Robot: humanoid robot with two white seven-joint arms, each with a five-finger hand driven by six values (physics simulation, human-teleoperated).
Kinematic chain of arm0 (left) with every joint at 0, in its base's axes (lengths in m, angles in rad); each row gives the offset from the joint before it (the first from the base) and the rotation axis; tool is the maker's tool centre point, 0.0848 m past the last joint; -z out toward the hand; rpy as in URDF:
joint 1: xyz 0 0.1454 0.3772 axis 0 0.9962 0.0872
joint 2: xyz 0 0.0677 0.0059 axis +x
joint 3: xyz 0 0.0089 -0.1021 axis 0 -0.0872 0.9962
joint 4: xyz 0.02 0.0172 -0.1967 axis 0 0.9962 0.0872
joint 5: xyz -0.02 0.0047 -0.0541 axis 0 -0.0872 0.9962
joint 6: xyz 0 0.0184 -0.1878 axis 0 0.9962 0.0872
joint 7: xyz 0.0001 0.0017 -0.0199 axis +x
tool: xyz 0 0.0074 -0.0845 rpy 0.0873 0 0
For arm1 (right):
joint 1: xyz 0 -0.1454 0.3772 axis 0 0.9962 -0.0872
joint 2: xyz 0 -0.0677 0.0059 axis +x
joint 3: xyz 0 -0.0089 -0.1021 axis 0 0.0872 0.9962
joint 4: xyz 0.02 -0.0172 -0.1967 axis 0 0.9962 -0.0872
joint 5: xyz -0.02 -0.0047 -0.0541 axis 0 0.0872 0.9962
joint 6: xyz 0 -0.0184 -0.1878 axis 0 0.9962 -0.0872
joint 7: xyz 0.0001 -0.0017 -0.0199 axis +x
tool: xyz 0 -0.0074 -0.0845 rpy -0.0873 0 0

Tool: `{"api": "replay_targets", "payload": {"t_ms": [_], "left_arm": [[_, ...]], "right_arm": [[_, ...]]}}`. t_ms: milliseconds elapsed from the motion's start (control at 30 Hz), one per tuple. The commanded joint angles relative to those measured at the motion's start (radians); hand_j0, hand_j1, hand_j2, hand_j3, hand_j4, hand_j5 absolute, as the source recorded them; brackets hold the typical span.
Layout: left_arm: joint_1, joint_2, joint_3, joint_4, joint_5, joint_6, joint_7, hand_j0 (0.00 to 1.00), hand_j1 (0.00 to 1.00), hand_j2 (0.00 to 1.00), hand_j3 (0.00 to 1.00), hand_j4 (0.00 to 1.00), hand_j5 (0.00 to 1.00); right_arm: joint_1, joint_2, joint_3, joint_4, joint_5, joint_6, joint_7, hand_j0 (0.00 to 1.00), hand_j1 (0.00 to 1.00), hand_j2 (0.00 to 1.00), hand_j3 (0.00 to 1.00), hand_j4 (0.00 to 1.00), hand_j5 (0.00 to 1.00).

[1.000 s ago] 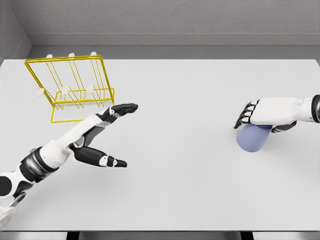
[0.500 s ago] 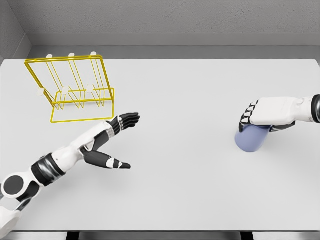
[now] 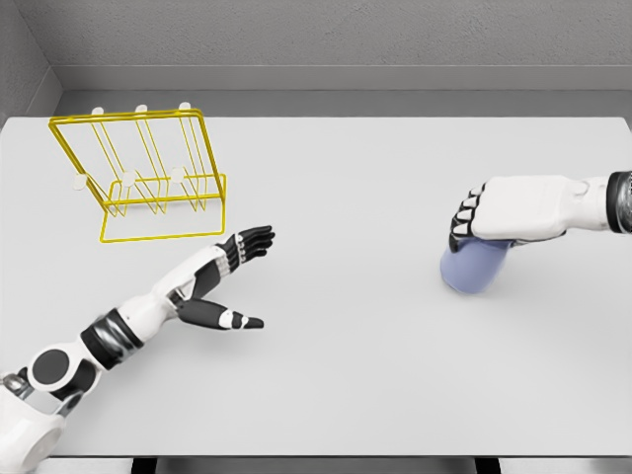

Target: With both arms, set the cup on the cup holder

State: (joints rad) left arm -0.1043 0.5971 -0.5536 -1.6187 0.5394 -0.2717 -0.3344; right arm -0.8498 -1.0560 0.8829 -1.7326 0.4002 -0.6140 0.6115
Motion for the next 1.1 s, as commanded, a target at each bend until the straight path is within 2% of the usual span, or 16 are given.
{"api": "replay_targets", "payload": {"t_ms": [0, 367, 433, 767, 833, 867, 933, 967, 1067], "left_arm": [[0.000, -0.008, 0.000, 0.008, 0.004, 0.000, 0.000, 1.00, 1.00, 1.00, 1.00, 1.00, 1.00], [-0.002, -0.020, 0.000, 0.010, 0.005, 0.000, 0.000, 1.00, 1.00, 1.00, 1.00, 1.00, 1.00], [-0.003, -0.022, 0.000, 0.016, 0.004, 0.000, 0.000, 1.00, 1.00, 1.00, 1.00, 1.00, 1.00], [-0.011, -0.022, 0.001, 0.034, 0.005, 0.002, 0.000, 1.00, 1.00, 1.00, 1.00, 1.00, 1.00], [-0.015, -0.022, 0.001, 0.043, 0.005, 0.002, 0.000, 1.00, 1.00, 1.00, 1.00, 1.00, 1.00], [-0.018, -0.022, 0.001, 0.043, 0.005, 0.002, 0.000, 1.00, 1.00, 1.00, 1.00, 1.00, 1.00], [-0.018, -0.023, 0.001, 0.043, 0.005, 0.002, 0.000, 1.00, 1.00, 1.00, 1.00, 1.00, 1.00], [-0.020, -0.022, 0.001, 0.045, 0.005, 0.002, 0.000, 1.00, 1.00, 1.00, 1.00, 1.00, 1.00], [-0.020, -0.022, 0.001, 0.045, 0.005, 0.002, 0.000, 1.00, 1.00, 1.00, 1.00, 1.00, 1.00]], "right_arm": [[0.000, 0.024, -0.001, -0.027, -0.007, 0.003, -0.001, 0.58, 0.58, 0.58, 0.58, 0.58, 0.58], [-0.020, 0.143, 0.002, -0.033, -0.003, 0.003, -0.001, 0.59, 0.59, 0.59, 0.59, 0.59, 0.59], [-0.018, 0.188, 0.002, -0.032, 0.003, 0.003, -0.001, 0.59, 0.59, 0.59, 0.59, 0.59, 0.59], [-0.020, 0.251, 0.004, -0.022, 0.019, 0.003, -0.001, 0.60, 0.60, 0.60, 0.60, 0.60, 0.60], [-0.020, 0.252, 0.008, 0.005, 0.019, 0.003, -0.001, 0.60, 0.60, 0.60, 0.60, 0.60, 0.60], [-0.020, 0.252, 0.008, 0.005, 0.020, 0.003, -0.001, 0.63, 0.63, 0.63, 0.63, 0.63, 0.63], [-0.017, 0.252, 0.008, 0.004, 0.046, 0.003, -0.001, 0.93, 0.93, 0.93, 0.93, 0.93, 0.93], [-0.014, 0.252, 0.008, 0.004, 0.057, 0.003, -0.001, 0.98, 0.98, 0.98, 0.98, 0.98, 0.98], [-0.014, 0.252, 0.008, 0.004, 0.057, 0.003, -0.001, 0.99, 0.99, 0.99, 0.99, 0.99, 0.99]]}}
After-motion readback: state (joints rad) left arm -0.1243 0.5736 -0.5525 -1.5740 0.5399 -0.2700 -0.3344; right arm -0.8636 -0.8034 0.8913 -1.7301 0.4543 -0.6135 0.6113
